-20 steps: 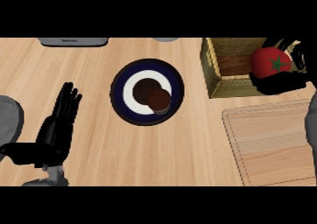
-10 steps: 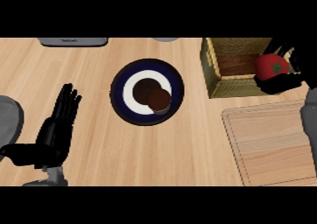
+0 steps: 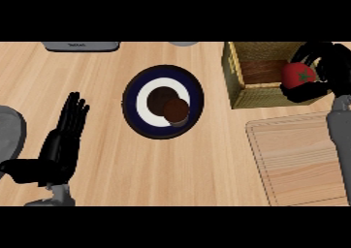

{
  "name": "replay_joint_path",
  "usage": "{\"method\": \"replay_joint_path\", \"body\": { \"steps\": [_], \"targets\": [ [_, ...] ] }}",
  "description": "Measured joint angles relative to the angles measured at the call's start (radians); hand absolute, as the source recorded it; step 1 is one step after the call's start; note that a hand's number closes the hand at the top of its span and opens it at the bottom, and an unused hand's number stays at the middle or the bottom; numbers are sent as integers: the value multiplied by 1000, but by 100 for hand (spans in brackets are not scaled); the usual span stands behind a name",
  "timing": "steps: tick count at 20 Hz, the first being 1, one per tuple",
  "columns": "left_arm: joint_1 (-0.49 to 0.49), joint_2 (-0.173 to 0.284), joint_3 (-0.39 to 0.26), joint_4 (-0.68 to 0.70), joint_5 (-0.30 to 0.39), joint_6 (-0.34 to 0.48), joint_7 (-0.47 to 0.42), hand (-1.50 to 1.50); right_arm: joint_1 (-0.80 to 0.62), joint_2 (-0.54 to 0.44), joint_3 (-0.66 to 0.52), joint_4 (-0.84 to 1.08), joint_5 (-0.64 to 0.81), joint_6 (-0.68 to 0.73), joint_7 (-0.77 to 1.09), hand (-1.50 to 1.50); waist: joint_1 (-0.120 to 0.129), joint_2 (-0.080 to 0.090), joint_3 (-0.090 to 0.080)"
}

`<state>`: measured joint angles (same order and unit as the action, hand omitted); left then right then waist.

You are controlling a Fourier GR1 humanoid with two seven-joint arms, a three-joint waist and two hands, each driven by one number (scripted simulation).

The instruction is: Pick the tomato from the cutting board and place it in the basket

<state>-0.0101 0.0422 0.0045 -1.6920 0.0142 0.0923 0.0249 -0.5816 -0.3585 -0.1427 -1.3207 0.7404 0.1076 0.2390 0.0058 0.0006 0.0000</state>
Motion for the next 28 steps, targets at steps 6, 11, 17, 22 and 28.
{"method": "replay_joint_path", "body": {
  "steps": [6,11,17,22,28],
  "targets": [
    [-28,-8,-3,14,-9,9,13,0,-41,-9,-46,149,-2,-54,-34,-150,1,1,0],
    [-10,-3,1,6,-8,1,3,0,-74,-32,-58,219,-17,-53,-89,-150,1,-1,-1],
    [13,-1,2,0,-1,-11,-6,0,-89,-30,-114,259,-80,-112,-186,-150,0,-1,-1],
    [-16,0,11,25,-4,-7,-9,0,-94,-14,-134,207,-96,-191,-203,-150,-3,-1,0],
    [-14,-7,3,-1,-14,8,17,0,-83,-82,-190,127,-130,-192,-161,-150,-5,-2,0]
  ]
}}
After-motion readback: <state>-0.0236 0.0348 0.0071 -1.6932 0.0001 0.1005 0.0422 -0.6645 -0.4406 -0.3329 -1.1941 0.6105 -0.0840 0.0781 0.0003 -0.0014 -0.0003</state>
